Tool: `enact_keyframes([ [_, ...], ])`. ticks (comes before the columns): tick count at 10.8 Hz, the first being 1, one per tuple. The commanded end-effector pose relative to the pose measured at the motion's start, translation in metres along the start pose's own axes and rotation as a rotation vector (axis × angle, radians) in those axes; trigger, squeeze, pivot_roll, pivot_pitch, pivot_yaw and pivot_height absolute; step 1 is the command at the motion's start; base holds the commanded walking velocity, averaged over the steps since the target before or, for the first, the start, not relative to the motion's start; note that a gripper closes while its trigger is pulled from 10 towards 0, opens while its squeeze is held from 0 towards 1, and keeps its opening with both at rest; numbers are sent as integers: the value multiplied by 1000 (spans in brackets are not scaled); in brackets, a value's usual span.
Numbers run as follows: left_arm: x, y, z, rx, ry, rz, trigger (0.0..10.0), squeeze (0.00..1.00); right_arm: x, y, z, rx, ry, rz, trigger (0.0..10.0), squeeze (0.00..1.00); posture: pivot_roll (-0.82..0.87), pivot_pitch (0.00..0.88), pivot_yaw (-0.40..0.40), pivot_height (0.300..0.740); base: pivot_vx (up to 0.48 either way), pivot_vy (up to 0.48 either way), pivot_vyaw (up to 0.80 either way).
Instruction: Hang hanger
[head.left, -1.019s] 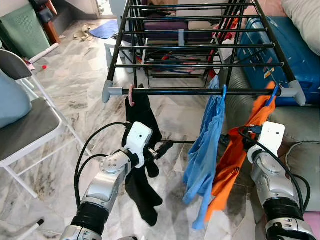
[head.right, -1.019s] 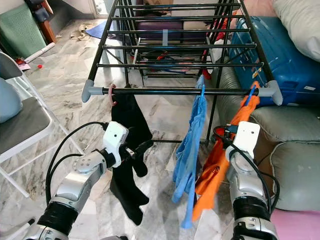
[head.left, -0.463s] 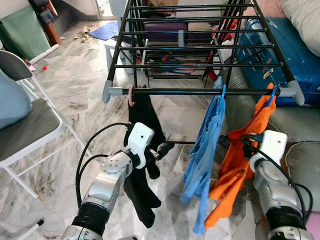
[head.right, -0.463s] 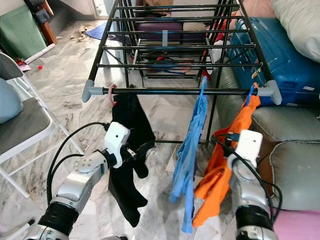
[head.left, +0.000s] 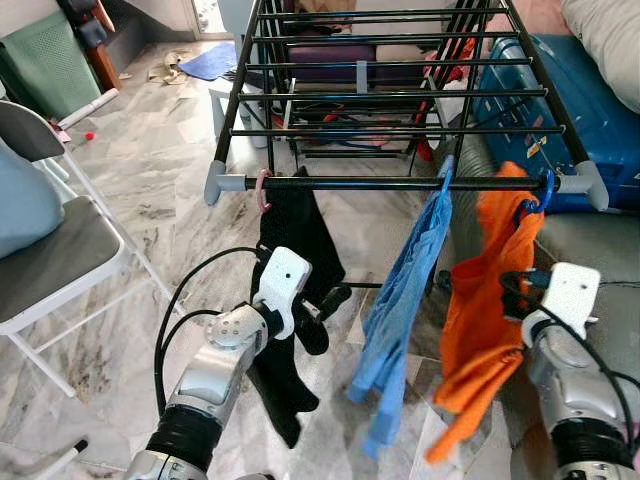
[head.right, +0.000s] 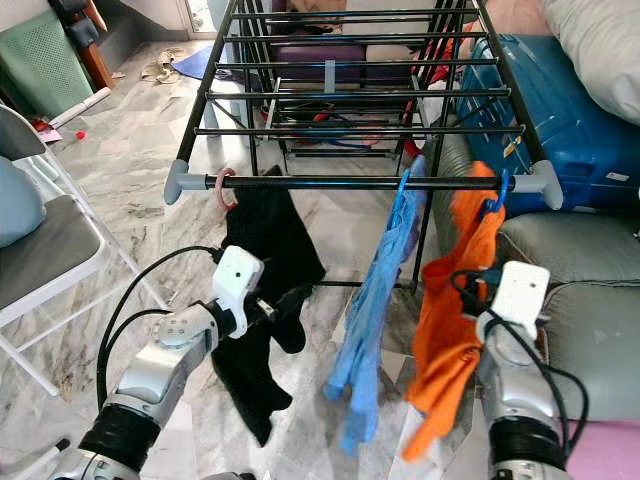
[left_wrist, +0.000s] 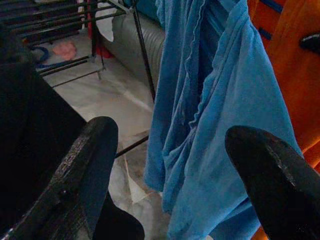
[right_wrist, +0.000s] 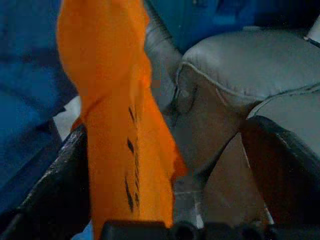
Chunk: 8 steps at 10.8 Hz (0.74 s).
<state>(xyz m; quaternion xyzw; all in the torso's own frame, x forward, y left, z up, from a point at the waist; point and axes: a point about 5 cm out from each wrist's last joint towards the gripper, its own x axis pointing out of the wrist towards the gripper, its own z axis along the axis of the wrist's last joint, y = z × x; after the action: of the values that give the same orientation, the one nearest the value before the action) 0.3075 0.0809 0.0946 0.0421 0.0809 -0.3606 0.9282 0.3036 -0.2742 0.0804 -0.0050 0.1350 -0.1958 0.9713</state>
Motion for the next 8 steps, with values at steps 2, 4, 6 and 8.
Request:
enact_keyframes([
  [2,2,1,0,14,14,6,10000,0,2,7,13,8,-33,64,10000,576,55,95,38,740,0,0,0],
  [4,2,1,0,17,16,9,10000,0,5,11,19,21,-42,90,10000,0,56,92,34,740,0,0,0],
  [6,3,1,0,18,17,10,10000,0,7,16,26,46,-61,107,10000,0,57,87,32,740,0,0,0],
  [8,3,0,0,17,18,10,10000,0,8,27,29,112,-65,134,0,0,57,84,29,740,0,0,0],
])
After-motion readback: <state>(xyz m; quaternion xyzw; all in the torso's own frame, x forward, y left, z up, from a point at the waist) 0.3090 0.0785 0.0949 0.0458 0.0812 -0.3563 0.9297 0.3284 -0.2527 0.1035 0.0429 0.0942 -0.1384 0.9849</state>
